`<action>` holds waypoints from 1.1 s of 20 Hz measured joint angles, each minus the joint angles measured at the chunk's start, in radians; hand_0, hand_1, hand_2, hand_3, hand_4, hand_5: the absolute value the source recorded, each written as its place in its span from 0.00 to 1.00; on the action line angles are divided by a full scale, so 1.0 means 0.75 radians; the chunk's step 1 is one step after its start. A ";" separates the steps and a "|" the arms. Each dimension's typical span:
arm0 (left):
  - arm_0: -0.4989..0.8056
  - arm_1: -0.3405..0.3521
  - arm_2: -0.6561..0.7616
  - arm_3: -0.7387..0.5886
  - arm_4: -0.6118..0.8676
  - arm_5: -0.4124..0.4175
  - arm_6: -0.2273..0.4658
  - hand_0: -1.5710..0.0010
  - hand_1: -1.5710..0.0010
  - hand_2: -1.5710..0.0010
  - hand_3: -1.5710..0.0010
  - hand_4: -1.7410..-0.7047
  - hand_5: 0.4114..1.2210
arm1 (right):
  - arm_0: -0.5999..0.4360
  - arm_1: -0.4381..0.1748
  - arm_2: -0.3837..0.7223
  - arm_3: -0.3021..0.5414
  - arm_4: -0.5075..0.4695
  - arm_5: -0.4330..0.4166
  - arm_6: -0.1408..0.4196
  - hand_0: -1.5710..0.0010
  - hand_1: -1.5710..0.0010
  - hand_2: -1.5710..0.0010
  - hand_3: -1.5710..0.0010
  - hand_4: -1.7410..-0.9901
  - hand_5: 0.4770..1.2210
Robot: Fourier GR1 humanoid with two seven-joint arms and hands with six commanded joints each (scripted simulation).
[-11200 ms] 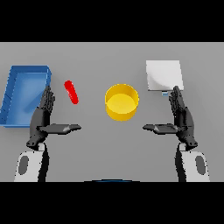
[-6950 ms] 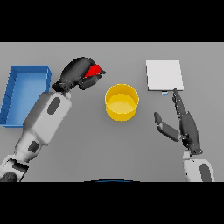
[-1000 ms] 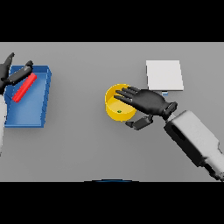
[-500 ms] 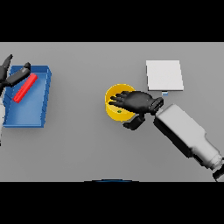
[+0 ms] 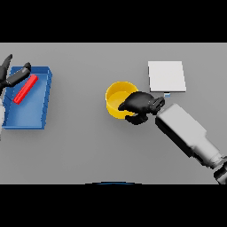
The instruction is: Pick up the red beaker and tilt it to pour out 1 green nut into yellow bowl. Pick up the yellow bowl and place it on the metallic measuring scale.
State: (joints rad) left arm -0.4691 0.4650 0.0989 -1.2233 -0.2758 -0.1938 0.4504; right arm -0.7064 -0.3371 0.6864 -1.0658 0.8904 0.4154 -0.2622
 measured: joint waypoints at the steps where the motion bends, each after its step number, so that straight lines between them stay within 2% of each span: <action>1: 0.010 -0.005 0.000 0.008 -0.001 0.004 -0.008 1.00 1.00 1.00 1.00 0.92 0.36 | 0.001 0.000 -0.002 -0.006 -0.008 0.004 0.000 0.36 0.38 0.40 0.50 0.27 0.82; 2: -0.002 -0.003 0.001 0.018 -0.004 0.006 -0.006 1.00 1.00 1.00 1.00 0.92 0.37 | 0.009 -0.004 0.000 -0.024 -0.016 0.018 0.014 0.29 0.30 0.32 0.44 0.22 0.85; 4: -0.007 -0.002 0.001 0.024 -0.003 0.002 0.001 1.00 1.00 1.00 1.00 0.92 0.37 | 0.010 -0.019 0.010 -0.038 -0.029 0.024 0.004 0.19 0.19 0.24 0.35 0.14 0.91; 5: -0.012 -0.005 -0.002 0.018 -0.004 0.005 -0.002 1.00 1.00 1.00 1.00 0.92 0.37 | 0.001 -0.018 0.005 -0.038 -0.038 0.045 0.007 0.15 0.16 0.21 0.32 0.11 0.93; 6: -0.012 -0.007 -0.002 0.013 -0.002 0.006 -0.004 1.00 1.00 1.00 1.00 0.92 0.37 | 0.009 -0.019 0.006 -0.058 -0.047 0.065 0.043 0.12 0.12 0.18 0.30 0.09 0.94; 8: 0.005 0.001 0.000 0.005 -0.007 0.008 -0.003 1.00 1.00 1.00 1.00 0.92 0.37 | -0.004 -0.025 0.013 -0.046 -0.054 0.067 0.021 0.08 0.08 0.15 0.25 0.06 0.96; 11: -0.005 0.003 0.008 0.016 0.005 -0.002 0.000 1.00 1.00 1.00 1.00 0.93 0.36 | -0.005 -0.041 0.010 -0.072 -0.063 0.071 0.004 0.04 0.04 0.12 0.24 0.03 0.98; 13: -0.007 0.006 0.002 0.029 -0.007 0.001 -0.010 1.00 1.00 1.00 1.00 0.93 0.36 | -0.010 -0.054 -0.008 -0.106 -0.077 0.098 0.044 0.02 0.03 0.08 0.25 0.02 0.99; 15: 0.000 0.003 -0.004 0.008 -0.008 0.003 -0.016 1.00 1.00 1.00 1.00 0.94 0.37 | -0.010 -0.070 -0.024 -0.160 -0.100 0.133 0.050 0.02 0.02 0.07 0.26 0.01 0.99; 17: -0.006 0.005 -0.006 0.007 -0.010 0.001 -0.008 1.00 1.00 1.00 1.00 0.93 0.36 | -0.014 -0.121 -0.057 -0.223 -0.125 0.182 0.080 0.01 0.01 0.05 0.27 0.01 0.99; 18: -0.016 0.000 0.000 0.003 0.003 -0.001 -0.001 1.00 1.00 1.00 1.00 0.93 0.36 | -0.020 -0.150 -0.074 -0.259 -0.133 0.205 0.096 0.01 0.01 0.08 0.23 0.01 1.00; 22: -0.020 -0.008 0.009 0.002 0.021 -0.006 0.010 1.00 1.00 1.00 1.00 0.91 0.36 | -0.038 -0.135 -0.094 -0.312 -0.139 0.233 0.214 0.00 0.00 0.05 0.25 0.00 1.00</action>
State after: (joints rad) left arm -0.4838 0.4589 0.1057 -1.2216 -0.2602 -0.1984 0.4579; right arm -0.7346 -0.4383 0.6158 -1.2996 0.7861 0.5899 -0.1019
